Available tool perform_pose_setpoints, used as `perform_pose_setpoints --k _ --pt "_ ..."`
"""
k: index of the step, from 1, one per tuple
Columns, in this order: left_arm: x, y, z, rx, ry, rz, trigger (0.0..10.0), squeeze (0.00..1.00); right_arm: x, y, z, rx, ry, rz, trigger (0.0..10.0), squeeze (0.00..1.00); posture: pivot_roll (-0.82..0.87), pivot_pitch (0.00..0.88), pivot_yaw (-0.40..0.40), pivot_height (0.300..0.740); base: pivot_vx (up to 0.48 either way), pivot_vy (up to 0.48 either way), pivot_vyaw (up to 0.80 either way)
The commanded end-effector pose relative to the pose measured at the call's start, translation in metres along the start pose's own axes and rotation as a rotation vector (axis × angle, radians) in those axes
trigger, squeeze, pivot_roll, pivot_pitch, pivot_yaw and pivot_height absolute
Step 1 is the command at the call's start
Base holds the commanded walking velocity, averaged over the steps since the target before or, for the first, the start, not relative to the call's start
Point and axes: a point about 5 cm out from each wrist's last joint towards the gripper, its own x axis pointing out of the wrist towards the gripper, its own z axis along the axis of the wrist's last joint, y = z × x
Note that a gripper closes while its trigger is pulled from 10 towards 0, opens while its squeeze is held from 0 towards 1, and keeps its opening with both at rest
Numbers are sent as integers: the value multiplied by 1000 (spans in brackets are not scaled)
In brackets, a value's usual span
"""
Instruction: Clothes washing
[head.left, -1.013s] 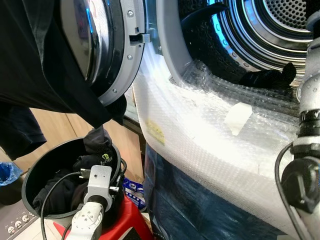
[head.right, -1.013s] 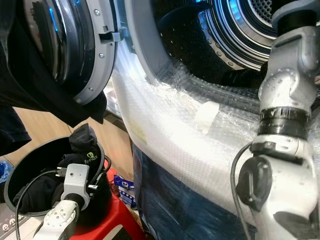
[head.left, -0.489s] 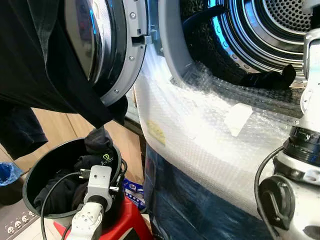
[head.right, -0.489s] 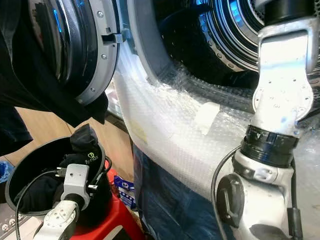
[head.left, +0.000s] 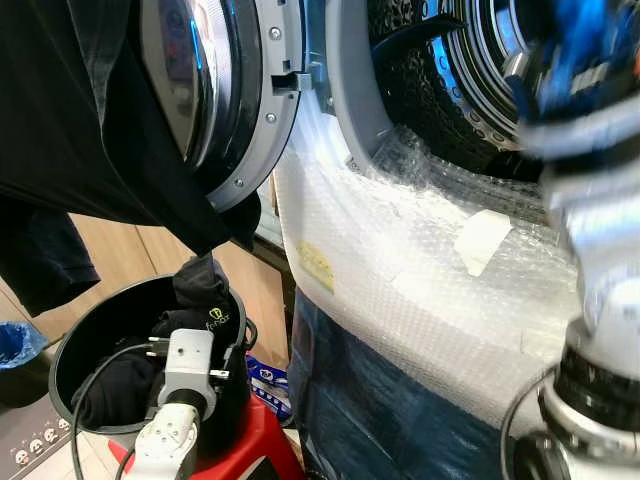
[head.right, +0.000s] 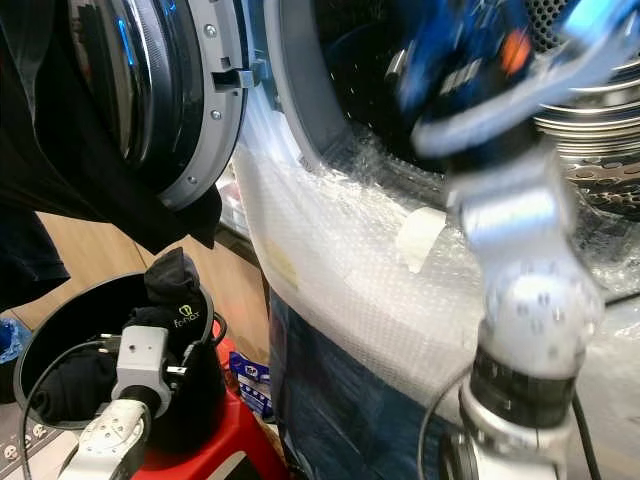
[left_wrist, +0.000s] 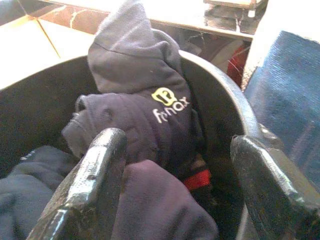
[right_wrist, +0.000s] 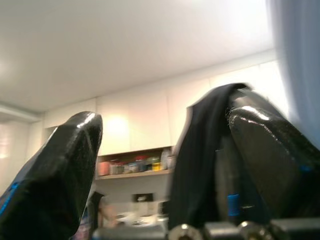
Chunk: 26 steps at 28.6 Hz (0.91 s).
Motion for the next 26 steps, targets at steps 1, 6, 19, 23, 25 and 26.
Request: perform_pose_setpoints --k 1,6,19,23,25,26 --pt "0 3 0 1 -6 16 10000 0 1 19 -6 46 36 106 10000 0 137 0 9 740 0 0 0" --pt "0 4 1 -3 -17 25 10000 0 -30 36 -41 147 254 138 10000 0 127 4 12 740 0 0 0" --pt "0 16 4 14 -33 64 10000 0 -189 40 -155 315 995 -108 5765 0 130 22 8 740 0 0 0" --pt "-2 21 8 14 -45 91 10000 0 -246 33 -177 372 1087 -317 0 0 145 22 6 740 0 0 0" --pt "-4 22 9 13 -49 96 10000 0 -266 30 -185 367 1132 -382 0 0 148 21 3 740 0 0 0" --pt "-4 23 9 13 -51 98 10000 0 -279 29 -191 371 1155 -436 0 0 149 21 7 740 0 0 0"
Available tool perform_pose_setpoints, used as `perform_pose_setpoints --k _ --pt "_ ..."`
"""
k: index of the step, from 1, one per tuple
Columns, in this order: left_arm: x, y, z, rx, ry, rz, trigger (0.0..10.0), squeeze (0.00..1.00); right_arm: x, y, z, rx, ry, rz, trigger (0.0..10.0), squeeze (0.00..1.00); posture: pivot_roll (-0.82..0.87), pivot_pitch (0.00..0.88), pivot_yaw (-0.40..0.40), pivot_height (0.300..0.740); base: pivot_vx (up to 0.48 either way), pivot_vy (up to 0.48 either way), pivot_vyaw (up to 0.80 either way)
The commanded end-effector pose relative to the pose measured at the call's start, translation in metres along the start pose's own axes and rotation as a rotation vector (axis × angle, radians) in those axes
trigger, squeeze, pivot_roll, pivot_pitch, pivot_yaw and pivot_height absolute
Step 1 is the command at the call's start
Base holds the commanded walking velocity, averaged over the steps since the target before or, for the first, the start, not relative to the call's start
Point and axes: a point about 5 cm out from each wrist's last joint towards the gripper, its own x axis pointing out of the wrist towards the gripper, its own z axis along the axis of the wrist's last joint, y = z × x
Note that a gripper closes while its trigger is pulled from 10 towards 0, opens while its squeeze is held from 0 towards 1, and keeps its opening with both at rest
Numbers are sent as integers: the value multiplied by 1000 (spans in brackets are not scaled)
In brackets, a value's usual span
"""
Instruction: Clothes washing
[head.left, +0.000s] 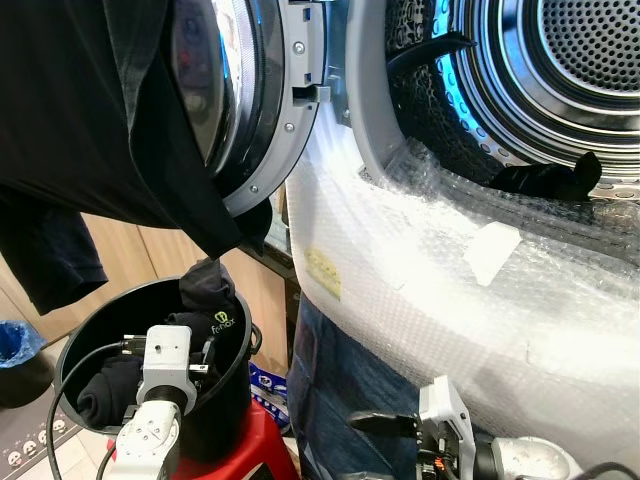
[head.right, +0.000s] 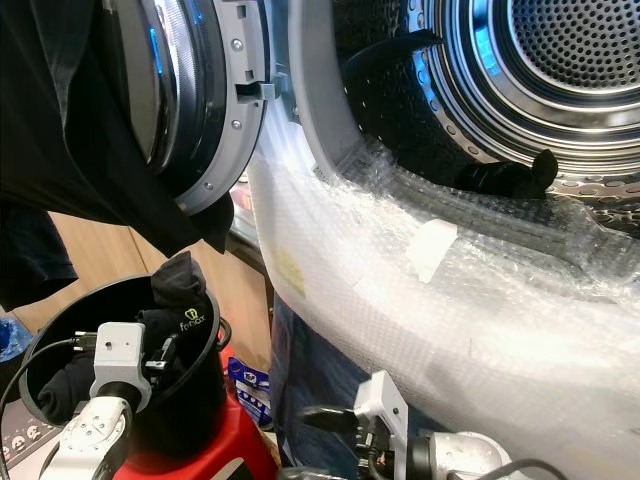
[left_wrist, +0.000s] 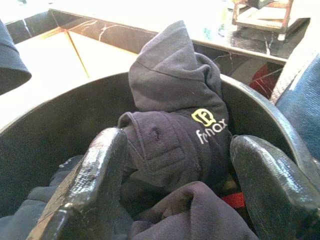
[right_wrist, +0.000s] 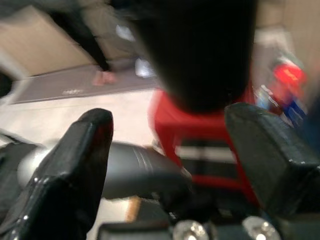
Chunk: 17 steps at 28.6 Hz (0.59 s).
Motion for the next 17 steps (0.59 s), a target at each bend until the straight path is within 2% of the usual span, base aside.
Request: perform_pose_setpoints --k 1,3,4,5,6,7,12,16,17 --pt "-2 4 3 8 -13 17 10000 0 0 -13 -23 27 68 -86 0 0 152 20 8 740 0 0 0" --pt "-2 5 3 10 -14 16 10000 0 4 -25 -56 43 201 -194 0 0 151 19 9 740 0 0 0" --pt "-2 5 3 10 -14 16 10000 0 4 -25 -56 43 201 -194 0 0 151 19 9 740 0 0 0" --pt "-2 4 4 12 -19 8 10000 0 7 -28 -73 30 282 -243 2235 0 151 18 8 740 0 0 0" --pt "-2 3 5 13 -24 1 10000 0 9 -29 -84 23 338 -258 10000 0 155 16 12 740 0 0 0" --pt "-3 2 9 20 -34 -16 10000 0 11 -26 -109 46 443 -286 10000 0 150 18 14 740 0 0 0" --pt "-7 7 13 34 -45 -21 10000 0 13 -22 -128 115 523 -348 10000 0 148 19 19 740 0 0 0" --pt "-7 10 17 31 -63 -16 10000 0 15 -22 -138 121 570 -421 10000 0 156 20 13 740 0 0 0" --pt "-8 13 20 23 -65 -14 10000 0 20 -18 -142 170 560 -431 10000 263 173 21 5 740 0 0 0"
